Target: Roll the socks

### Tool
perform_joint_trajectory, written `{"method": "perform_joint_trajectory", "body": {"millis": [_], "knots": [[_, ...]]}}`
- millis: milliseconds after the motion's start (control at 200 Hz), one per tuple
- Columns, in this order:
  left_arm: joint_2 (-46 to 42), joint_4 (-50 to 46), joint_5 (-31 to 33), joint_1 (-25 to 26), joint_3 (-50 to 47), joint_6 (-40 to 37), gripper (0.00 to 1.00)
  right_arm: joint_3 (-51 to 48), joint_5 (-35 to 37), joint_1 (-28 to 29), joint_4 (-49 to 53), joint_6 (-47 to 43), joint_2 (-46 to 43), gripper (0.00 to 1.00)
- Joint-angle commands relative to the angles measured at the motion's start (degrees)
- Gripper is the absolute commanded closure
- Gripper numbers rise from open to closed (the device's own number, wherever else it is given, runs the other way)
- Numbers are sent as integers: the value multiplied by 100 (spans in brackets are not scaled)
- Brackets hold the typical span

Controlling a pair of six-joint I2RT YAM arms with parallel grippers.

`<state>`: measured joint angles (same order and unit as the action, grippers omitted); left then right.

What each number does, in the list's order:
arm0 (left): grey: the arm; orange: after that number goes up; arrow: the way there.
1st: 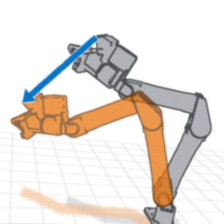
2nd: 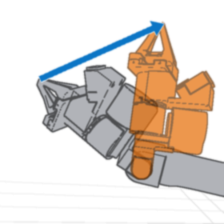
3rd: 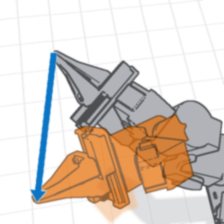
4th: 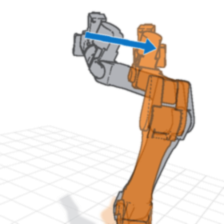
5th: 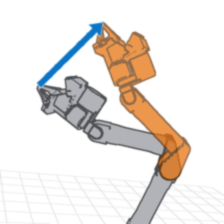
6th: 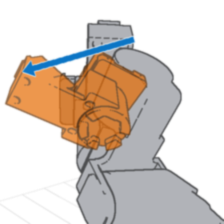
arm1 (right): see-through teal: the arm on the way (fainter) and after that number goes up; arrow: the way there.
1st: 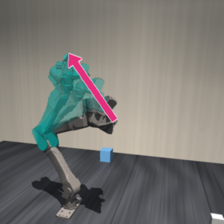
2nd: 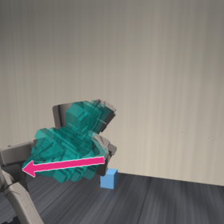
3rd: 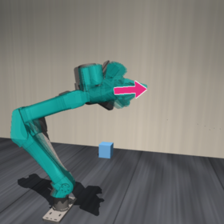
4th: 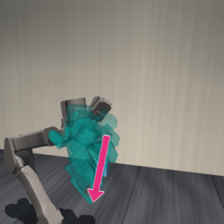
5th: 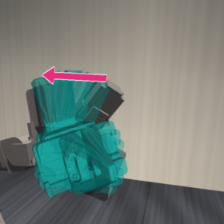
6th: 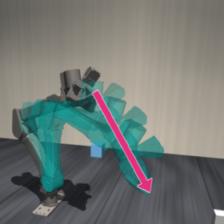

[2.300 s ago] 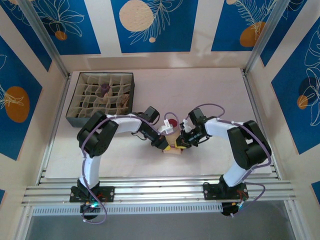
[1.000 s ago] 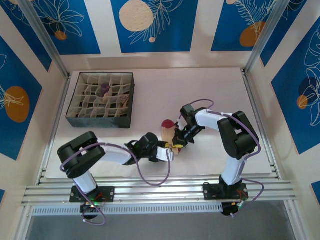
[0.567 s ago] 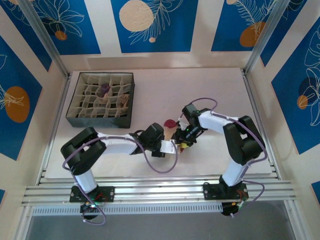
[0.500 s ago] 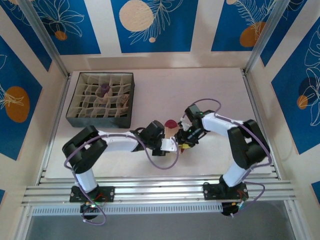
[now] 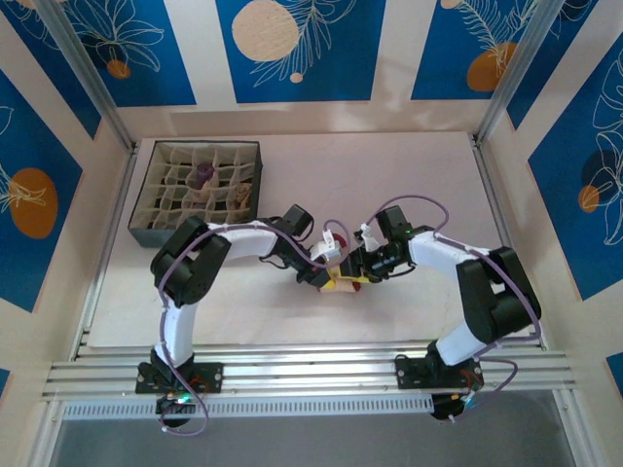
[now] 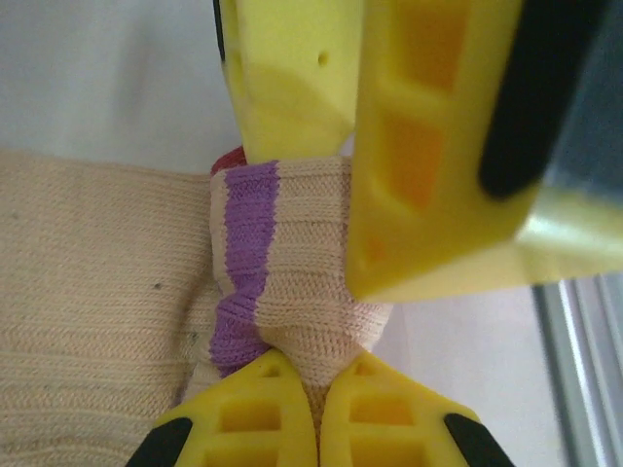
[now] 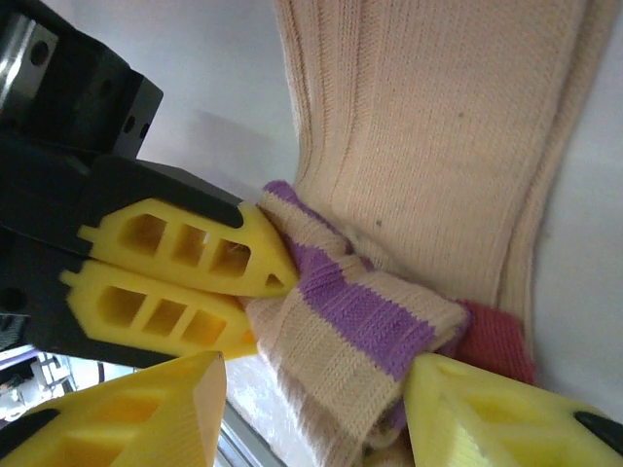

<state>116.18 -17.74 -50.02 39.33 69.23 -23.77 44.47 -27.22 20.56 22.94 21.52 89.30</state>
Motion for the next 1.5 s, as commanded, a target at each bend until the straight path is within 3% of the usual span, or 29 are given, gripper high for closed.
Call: {"method": "perform_joint_trajectory", "body": {"millis": [0, 65, 170, 245, 335, 515, 740, 865, 955, 1060, 1396, 1441, 1496], "knots": [[424, -857, -119, -191, 35, 653, 100, 66, -290, 100, -301, -42, 259, 49], [520, -995, -41, -242, 129, 766, 100, 119, -243, 125, -271, -55, 411, 54], [559, -1069, 141, -280, 161, 820, 100, 297, 37, 185, 7, -13, 680, 75], [493, -983, 223, -279, 110, 806, 92, 434, 274, 226, 282, 65, 870, 91], [204, -630, 295, -268, -135, 651, 84, 621, 600, 243, 720, 157, 1128, 100], [-1123, 765, 563, -195, -1155, 54, 74, 812, 871, 287, 1194, 208, 1414, 100], [-2515, 2474, 1970, 245, -2513, -887, 70, 996, 937, 380, 1403, 204, 1545, 100], [-2987, 3418, 3101, 806, -3204, -1520, 63, 1081, 954, 414, 1500, 218, 1560, 100], [-2994, 3800, 3866, 1217, -3390, -1813, 56, 1121, 949, 424, 1542, 211, 1581, 100], [-2807, 3968, 4355, 1480, -3400, -1929, 54, 1158, 905, 432, 1573, 212, 1614, 100], [-1725, 4831, 5186, 1792, -3288, -2058, 52, 1180, 755, 469, 1670, 190, 1584, 100], [-1647, 4831, 5222, 1816, -3248, -2052, 56, 1171, 695, 484, 1645, 179, 1582, 100], [-1649, 4690, 5177, 1824, -3178, -2008, 72, 1148, 636, 499, 1629, 171, 1550, 95]]}}
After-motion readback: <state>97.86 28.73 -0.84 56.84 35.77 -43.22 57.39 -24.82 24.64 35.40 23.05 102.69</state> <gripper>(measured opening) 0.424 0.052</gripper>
